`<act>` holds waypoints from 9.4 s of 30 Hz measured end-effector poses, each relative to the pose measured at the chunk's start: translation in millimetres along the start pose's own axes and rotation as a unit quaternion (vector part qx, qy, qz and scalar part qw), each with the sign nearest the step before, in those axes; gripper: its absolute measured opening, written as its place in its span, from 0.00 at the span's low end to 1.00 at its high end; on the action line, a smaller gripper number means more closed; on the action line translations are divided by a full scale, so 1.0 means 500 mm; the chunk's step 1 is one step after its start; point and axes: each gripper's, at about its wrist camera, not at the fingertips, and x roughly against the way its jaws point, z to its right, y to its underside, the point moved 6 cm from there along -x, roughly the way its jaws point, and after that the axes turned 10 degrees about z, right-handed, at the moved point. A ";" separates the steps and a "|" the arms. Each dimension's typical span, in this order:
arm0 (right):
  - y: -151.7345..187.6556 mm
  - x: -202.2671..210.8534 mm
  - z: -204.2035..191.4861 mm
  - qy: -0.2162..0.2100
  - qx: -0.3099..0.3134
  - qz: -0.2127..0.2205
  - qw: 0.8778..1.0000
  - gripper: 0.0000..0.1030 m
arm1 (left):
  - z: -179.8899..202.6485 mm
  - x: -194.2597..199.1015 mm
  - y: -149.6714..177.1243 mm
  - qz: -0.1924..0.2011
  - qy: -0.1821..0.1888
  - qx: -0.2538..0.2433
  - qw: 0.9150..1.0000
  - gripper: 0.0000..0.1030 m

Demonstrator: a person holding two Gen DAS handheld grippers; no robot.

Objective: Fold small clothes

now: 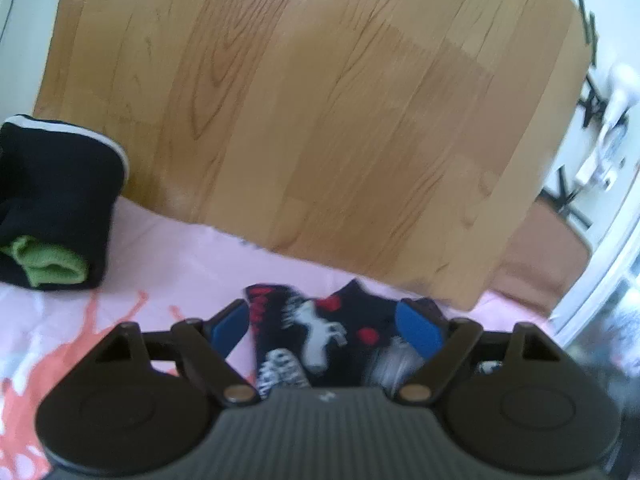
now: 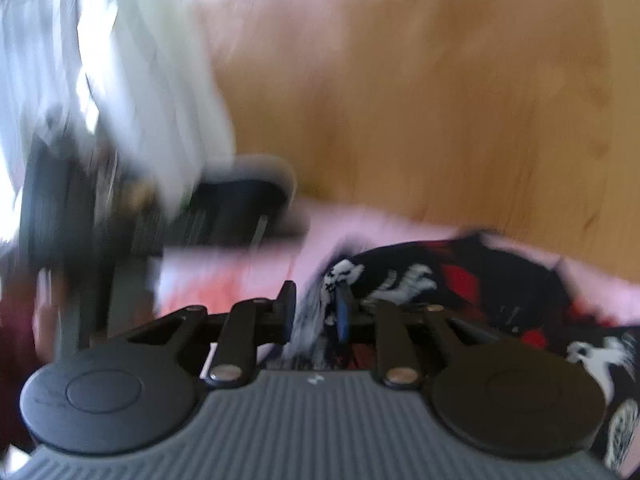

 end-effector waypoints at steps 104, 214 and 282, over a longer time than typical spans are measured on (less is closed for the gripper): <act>0.113 0.191 0.352 0.265 -0.148 0.032 0.952 0.48 | 0.159 -0.195 0.137 -0.067 0.005 -0.064 0.996 0.17; 0.332 0.658 -0.008 0.085 -0.241 0.098 0.962 0.08 | -0.004 0.504 0.159 -0.116 0.074 0.089 0.986 0.08; -0.004 0.220 0.173 0.155 -0.049 0.036 0.986 0.11 | 0.245 -0.041 -0.054 -0.048 0.018 -0.129 0.990 0.08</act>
